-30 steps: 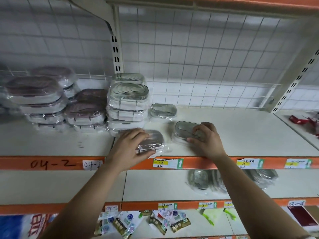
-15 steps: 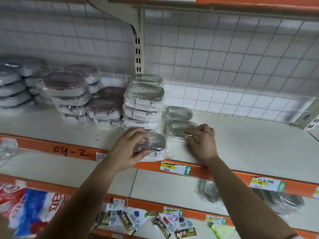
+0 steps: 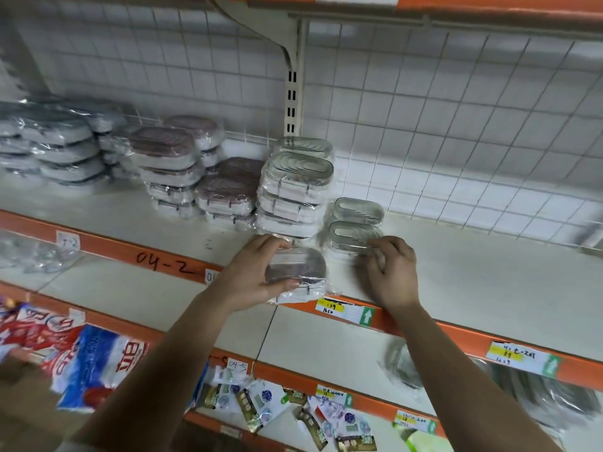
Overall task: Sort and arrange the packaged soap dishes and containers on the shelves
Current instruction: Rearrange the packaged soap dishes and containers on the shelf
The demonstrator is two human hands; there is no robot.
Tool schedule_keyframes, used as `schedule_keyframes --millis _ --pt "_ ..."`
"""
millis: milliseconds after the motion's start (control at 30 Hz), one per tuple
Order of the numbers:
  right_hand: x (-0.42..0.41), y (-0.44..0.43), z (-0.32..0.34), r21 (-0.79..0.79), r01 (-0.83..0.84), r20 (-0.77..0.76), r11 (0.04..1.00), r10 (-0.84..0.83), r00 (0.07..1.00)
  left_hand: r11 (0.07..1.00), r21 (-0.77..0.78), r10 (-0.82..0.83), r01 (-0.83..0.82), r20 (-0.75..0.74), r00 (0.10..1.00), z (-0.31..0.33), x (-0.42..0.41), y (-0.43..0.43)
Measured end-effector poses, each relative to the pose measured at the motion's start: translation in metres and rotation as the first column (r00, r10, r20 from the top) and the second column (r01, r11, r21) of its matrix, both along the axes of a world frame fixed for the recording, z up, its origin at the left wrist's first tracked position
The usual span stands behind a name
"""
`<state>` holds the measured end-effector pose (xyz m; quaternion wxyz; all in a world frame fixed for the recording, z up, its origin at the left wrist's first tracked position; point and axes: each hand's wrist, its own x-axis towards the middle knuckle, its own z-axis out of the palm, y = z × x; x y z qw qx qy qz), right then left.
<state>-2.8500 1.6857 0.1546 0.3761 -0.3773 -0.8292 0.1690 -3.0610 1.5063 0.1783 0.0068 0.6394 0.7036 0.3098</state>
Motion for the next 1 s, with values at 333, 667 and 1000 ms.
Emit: schedule_keyframes --millis 333,667,1000 --pt "-0.021 -0.032 -0.001 0.121 0.058 -0.092 0.991 -0.047 0.995 0.987 0.155 0.036 -0.036 0.000 0.999 0.007 -0.016 -0.031" --pt "-0.106 -0.083 -0.003 0.133 0.040 -0.079 0.990 -0.030 0.996 0.992 0.123 0.039 -0.037 -0.013 0.999 0.006 -0.121 -0.077" --pt "-0.235 -0.163 -0.010 0.113 0.073 -0.064 0.991 -0.066 0.996 1.000 -0.004 -0.009 0.009 -0.032 0.999 0.004 -0.280 -0.133"
